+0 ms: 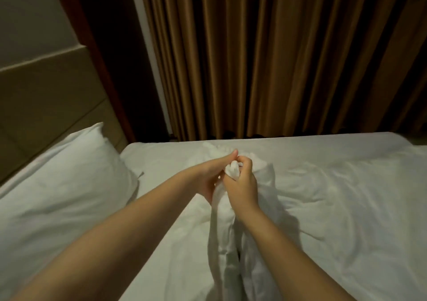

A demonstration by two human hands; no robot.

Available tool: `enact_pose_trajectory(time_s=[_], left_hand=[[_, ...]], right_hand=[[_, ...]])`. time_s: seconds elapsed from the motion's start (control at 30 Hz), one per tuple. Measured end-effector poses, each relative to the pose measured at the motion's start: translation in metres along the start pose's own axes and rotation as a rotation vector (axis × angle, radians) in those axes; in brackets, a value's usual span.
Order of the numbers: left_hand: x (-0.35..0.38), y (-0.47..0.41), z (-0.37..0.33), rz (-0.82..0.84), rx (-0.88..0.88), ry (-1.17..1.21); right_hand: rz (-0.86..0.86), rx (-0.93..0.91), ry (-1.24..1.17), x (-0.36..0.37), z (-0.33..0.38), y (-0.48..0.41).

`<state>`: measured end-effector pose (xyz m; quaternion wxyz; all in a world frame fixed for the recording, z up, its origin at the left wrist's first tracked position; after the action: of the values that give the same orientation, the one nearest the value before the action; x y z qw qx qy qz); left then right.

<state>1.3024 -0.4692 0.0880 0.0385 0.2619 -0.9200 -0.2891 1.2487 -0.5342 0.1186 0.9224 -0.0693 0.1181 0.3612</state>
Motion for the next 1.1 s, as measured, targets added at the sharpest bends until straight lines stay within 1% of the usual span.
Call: enact_pose_trajectory(time_s=[0.1, 0.17, 0.2, 0.23, 0.27, 0.37, 0.43, 0.5, 0.53, 0.6, 0.67, 0.7, 0.77, 0.83, 0.93, 1.03, 1.1], left_hand=[[-0.058, 0.037, 0.004, -0.238, -0.017, -0.164], [-0.093, 0.066, 0.016, -0.323, -0.070, -0.276], [-0.110, 0.079, 0.024, -0.361, -0.089, -0.325], [-0.128, 0.092, 0.033, -0.414, -0.088, -0.346], [-0.146, 0.103, 0.042, -0.468, -0.070, -0.334], [-0.191, 0.128, 0.077, -0.575, 0.021, -0.163], [-0.221, 0.142, 0.102, -0.634, 0.029, -0.076], [-0.264, 0.159, 0.114, -0.736, 0.039, -0.035], [-0.294, 0.171, 0.117, -0.811, 0.047, -0.027], [-0.369, 0.209, 0.118, -0.997, 0.075, -0.043], [-0.450, 0.266, 0.122, -1.229, 0.078, -0.110], [-0.484, 0.297, 0.134, -1.333, 0.038, -0.156], [-0.523, 0.344, 0.173, -1.456, -0.090, -0.202], [-0.536, 0.364, 0.222, -1.483, -0.226, -0.236], [-0.536, 0.364, 0.295, -1.477, -0.307, -0.235], [-0.518, 0.347, 0.345, -1.352, -0.419, -0.316], [-0.502, 0.339, 0.370, -1.306, -0.437, -0.254]], right_hand=[[0.081, 0.070, -0.051, 0.056, 0.006, 0.009], [0.187, 0.127, -0.143, 0.099, 0.007, 0.023], [0.242, 0.122, -0.146, 0.119, 0.013, 0.033], [0.281, 0.096, -0.099, 0.138, 0.017, 0.041], [0.329, 0.102, -0.094, 0.156, 0.021, 0.050], [0.483, 0.123, -0.064, 0.207, 0.026, 0.078], [0.559, 0.129, -0.054, 0.239, 0.022, 0.091], [0.605, 0.098, -0.044, 0.262, 0.022, 0.103], [0.623, 0.070, -0.014, 0.272, 0.022, 0.110], [0.661, 0.033, 0.136, 0.290, 0.006, 0.127], [0.767, 0.045, 0.260, 0.314, -0.019, 0.151], [0.818, 0.054, 0.328, 0.325, -0.030, 0.162], [0.872, 0.043, 0.463, 0.346, -0.046, 0.174], [0.939, 0.036, 0.557, 0.368, -0.054, 0.183], [1.078, 0.042, 0.580, 0.401, -0.053, 0.204], [1.179, 0.013, 0.685, 0.426, -0.060, 0.228], [1.221, 0.029, 0.711, 0.434, -0.074, 0.244]])
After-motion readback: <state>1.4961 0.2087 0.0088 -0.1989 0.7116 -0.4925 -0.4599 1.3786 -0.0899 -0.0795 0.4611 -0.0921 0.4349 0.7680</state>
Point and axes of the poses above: each hand's wrist, its own y-axis away from the middle knuckle, its own x-axis out of the palm, z = x × y, the point moved 10 cm from there along -y, towards the middle knuckle, and after that the axes turned 8 degrees about x, right-handed, at the moved point
